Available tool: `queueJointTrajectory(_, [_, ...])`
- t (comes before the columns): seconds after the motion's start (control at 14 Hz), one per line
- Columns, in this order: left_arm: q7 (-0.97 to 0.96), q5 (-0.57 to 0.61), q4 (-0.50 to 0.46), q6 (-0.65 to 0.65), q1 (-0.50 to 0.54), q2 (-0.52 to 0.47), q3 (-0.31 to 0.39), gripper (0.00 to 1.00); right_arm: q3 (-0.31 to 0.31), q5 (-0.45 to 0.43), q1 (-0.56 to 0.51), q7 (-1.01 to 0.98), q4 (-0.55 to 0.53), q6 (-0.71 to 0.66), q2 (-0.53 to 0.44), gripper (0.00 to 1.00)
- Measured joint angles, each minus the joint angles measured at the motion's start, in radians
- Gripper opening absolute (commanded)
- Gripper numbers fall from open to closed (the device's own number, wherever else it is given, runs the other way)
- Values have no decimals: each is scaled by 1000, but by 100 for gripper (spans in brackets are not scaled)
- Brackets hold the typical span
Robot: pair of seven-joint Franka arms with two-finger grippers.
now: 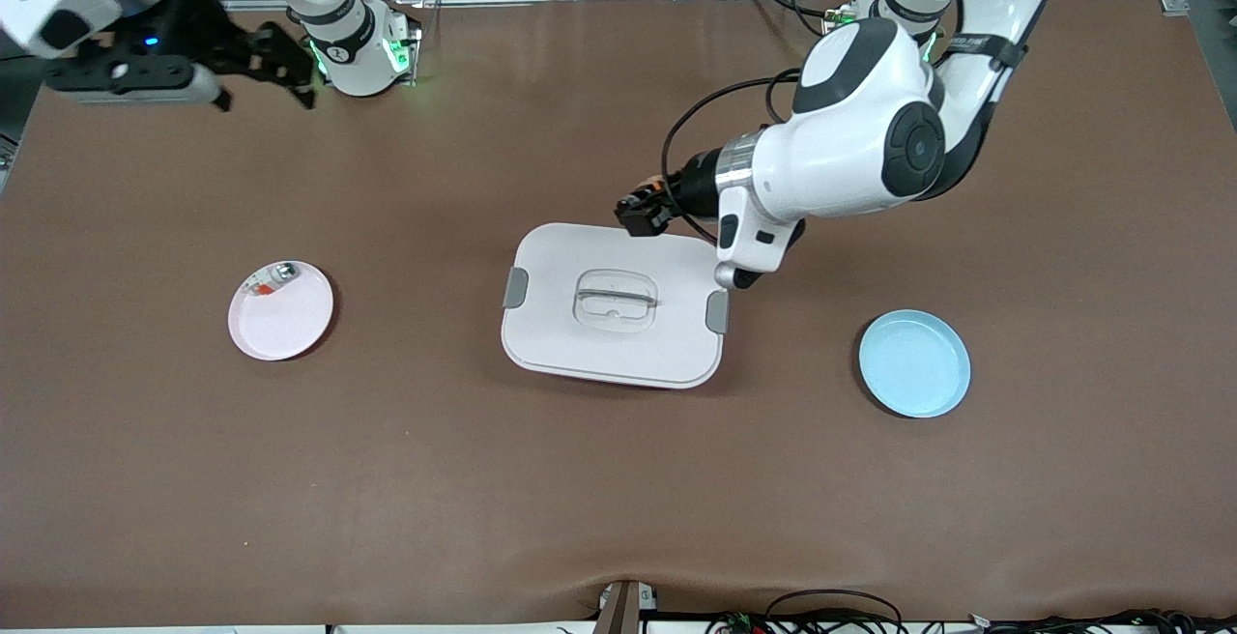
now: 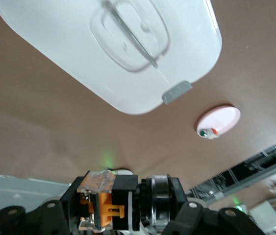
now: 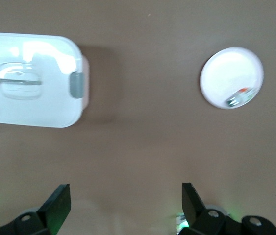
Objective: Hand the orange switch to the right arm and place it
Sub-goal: 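Move the switch toward the right gripper while the right gripper reaches it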
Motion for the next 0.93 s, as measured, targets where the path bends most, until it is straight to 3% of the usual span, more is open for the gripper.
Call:
queueJointTrajectory(0.21, [-23, -63, 5, 75, -42, 28, 0, 8, 6, 50, 96, 174, -52, 120, -4, 100])
queueJointTrajectory(0.43, [-69, -93, 5, 173, -89, 60, 0, 8, 7, 122, 165, 299, -200, 328, -39, 100])
queueJointTrajectory(0.57, [-113, -94, 8, 223, -113, 82, 0, 8, 7, 131, 216, 399, -301, 460, -68, 100])
queueJointTrajectory(0.93, [-263, -95, 25, 280, -148, 105, 0, 9, 7, 135, 295, 510, -411, 710, -73, 100])
